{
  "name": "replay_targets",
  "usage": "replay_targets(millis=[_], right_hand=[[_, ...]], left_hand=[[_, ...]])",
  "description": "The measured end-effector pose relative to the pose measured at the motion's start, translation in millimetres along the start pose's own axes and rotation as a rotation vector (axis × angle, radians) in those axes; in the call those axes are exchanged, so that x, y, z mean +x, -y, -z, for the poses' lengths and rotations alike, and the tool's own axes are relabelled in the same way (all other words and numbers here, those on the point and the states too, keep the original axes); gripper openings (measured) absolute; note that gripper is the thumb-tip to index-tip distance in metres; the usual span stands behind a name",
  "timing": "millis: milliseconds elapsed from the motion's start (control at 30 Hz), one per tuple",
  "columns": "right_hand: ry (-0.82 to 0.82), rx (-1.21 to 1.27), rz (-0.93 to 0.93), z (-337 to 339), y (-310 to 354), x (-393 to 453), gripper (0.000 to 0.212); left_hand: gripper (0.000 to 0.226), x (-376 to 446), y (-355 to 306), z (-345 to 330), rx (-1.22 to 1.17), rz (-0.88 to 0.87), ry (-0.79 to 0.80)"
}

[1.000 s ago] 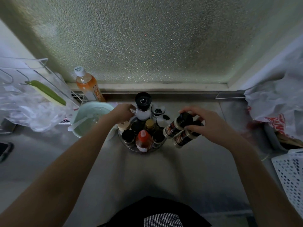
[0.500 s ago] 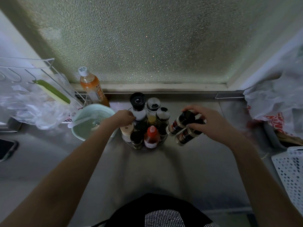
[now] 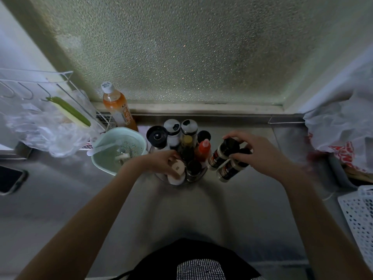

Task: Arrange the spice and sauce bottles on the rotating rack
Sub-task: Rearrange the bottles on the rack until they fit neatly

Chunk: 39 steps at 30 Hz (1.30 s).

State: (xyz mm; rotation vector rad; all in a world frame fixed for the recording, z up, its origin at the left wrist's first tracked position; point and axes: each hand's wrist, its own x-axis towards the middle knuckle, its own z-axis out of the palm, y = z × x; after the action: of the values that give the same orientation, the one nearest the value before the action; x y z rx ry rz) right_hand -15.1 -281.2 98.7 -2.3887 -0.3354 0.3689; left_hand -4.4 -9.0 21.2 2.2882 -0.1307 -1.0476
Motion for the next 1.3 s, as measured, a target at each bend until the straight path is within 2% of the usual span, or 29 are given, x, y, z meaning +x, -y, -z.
replay_targets(millis=[100,200,267,400,533,667,767,833,933,1000,1067,1133,1200,1233,1300], right_hand=[[-0.002,0.024,0.012,-1.7,1.0,1.9,0.044],[-0.019,0.026,0.006,-1.1,1.2,3.5,0.043],[-0.024,0.032,0.005,-0.5,1.9,4.8,0.042],[-0.005,0.042,0.010,-2.3,7.4,7.9,0.043],[0.017,0.039,0.023,-2.3,16.0,2.7,0.045],[0.063,0.081,0.095,-9.0,32.0,-1.1,0.049],[0.091,0.137,0.167,-18.7,45.5,1.8,0.048],[0.086,0.197,0.185,-21.1,53.6,2.6,0.046],[0.063,0.195,0.205,-26.5,64.4,6.9,0.046],[0.059,0.182,0.221,-33.4,68.4,13.2,0.047],[0.070,0.361,0.185,-32.0,71.5,20.1,0.041],[-0.038,0.496,0.141,-25.0,64.1,32.4,0.036],[-0.209,0.341,0.089,-17.3,41.8,56.0,0.041],[-0.212,0.190,0.047,-15.7,30.0,69.2,0.049],[-0.027,-0.090,-0.005,-20.2,13.1,91.7,0.061]], left_hand=[[0.077,1.2,1.6,-17.7,0.109,-0.036,-0.095],[0.060,1.8,4.5,-28.1,0.147,-0.100,-0.262],[0.056,3.9,9.2,-30.5,0.138,-0.104,-0.292],[0.066,4.6,7.7,-34.8,0.131,-0.121,-0.279],[0.059,-2.8,-5.6,-35.4,0.176,-0.196,-0.414],[0.083,-23.1,-26.8,-43.9,0.149,-0.400,-0.649],[0.097,-34.4,-46.9,-55.8,-0.138,-0.490,-0.572],[0.105,-35.1,-50.9,-61.3,-0.313,-0.454,-0.596],[0.107,-36.2,-53.9,-64.2,-0.369,-0.371,-0.726],[0.096,-37.9,-57.0,-63.1,-0.395,-0.306,-0.815],[0.084,-40.1,-57.6,-59.9,-0.441,-0.233,-0.901],[0.078,-40.4,-50.3,-57.0,-0.471,-0.176,-0.949],[0.073,-40.9,-37.4,-56.9,-0.483,-0.123,-0.975],[0.072,-41.0,-30.6,-57.8,-0.491,-0.102,-0.986],[0.069,-40.9,-16.6,-60.9,-0.508,-0.069,-1.014]])
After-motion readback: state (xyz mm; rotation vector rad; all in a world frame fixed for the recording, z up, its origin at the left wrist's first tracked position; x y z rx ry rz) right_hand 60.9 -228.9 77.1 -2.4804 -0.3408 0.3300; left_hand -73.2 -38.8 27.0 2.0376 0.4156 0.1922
